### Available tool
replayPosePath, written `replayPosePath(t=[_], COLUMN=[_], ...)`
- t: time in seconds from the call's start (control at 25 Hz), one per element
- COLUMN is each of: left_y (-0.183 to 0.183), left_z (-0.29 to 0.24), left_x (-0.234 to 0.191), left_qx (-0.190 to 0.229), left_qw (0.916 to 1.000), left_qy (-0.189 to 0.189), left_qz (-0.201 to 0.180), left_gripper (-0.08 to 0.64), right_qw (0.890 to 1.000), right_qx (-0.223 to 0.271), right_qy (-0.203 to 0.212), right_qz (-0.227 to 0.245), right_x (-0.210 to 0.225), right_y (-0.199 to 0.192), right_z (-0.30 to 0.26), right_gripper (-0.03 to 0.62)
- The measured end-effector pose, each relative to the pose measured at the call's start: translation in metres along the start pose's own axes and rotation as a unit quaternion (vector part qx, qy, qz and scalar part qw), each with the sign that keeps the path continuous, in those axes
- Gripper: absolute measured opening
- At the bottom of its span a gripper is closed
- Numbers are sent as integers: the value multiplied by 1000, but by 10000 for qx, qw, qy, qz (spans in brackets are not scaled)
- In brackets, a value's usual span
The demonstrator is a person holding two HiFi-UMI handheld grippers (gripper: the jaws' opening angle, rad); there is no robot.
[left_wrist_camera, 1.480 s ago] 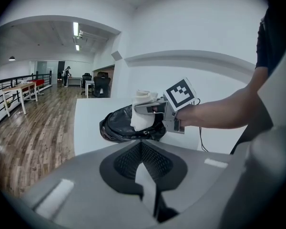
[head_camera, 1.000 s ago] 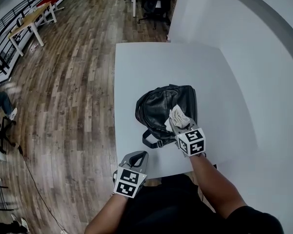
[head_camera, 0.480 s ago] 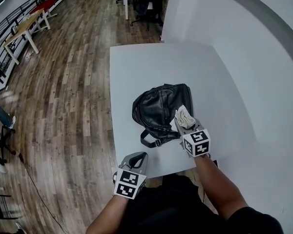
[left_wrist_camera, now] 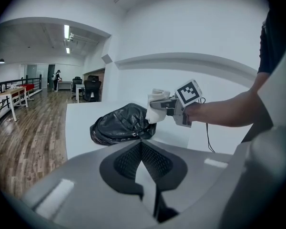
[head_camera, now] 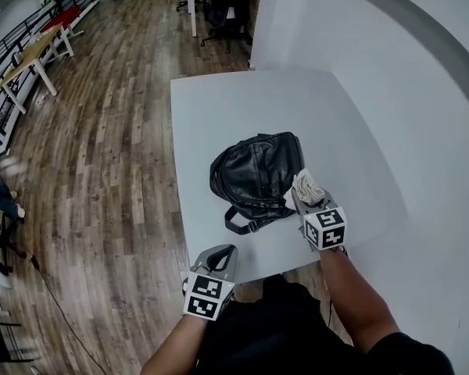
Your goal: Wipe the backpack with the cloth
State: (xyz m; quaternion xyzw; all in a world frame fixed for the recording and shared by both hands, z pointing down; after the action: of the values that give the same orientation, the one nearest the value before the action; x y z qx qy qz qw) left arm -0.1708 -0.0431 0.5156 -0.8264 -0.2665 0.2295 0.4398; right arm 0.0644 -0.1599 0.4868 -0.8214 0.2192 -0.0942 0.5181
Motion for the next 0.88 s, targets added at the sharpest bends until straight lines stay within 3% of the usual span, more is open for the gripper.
replayPosePath(t=[0.56, 0.72, 0.88], left_y=[-3, -2, -3], left_z=[19, 24, 30], left_x=[15, 22, 34], left_qx=[66, 96, 144], left_qw=[9996, 9998, 9998], left_qy=[-196, -89, 91], left_qz=[-171, -145, -98], left_gripper=[6, 6, 6], right_qw=[9986, 9994, 9977], right_qx=[110, 186, 421], right_qy=[-510, -292, 292], right_qz=[54, 1, -441], right_x=[10, 0, -20], right_y=[10, 8, 2], right_z=[48, 57, 71], right_gripper=[89, 89, 89])
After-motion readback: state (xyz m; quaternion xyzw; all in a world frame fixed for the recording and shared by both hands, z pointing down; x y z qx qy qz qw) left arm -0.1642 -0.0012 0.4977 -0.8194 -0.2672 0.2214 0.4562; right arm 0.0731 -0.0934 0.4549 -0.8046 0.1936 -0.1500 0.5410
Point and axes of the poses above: the fingertips, and each gripper's own axes: z backward along the fingers, x to its right, y out of its top, the point moved 5 cm from there along z, backward along the fingers, and after that the axes turned 5 degrees about y, right-handed, at the moved point
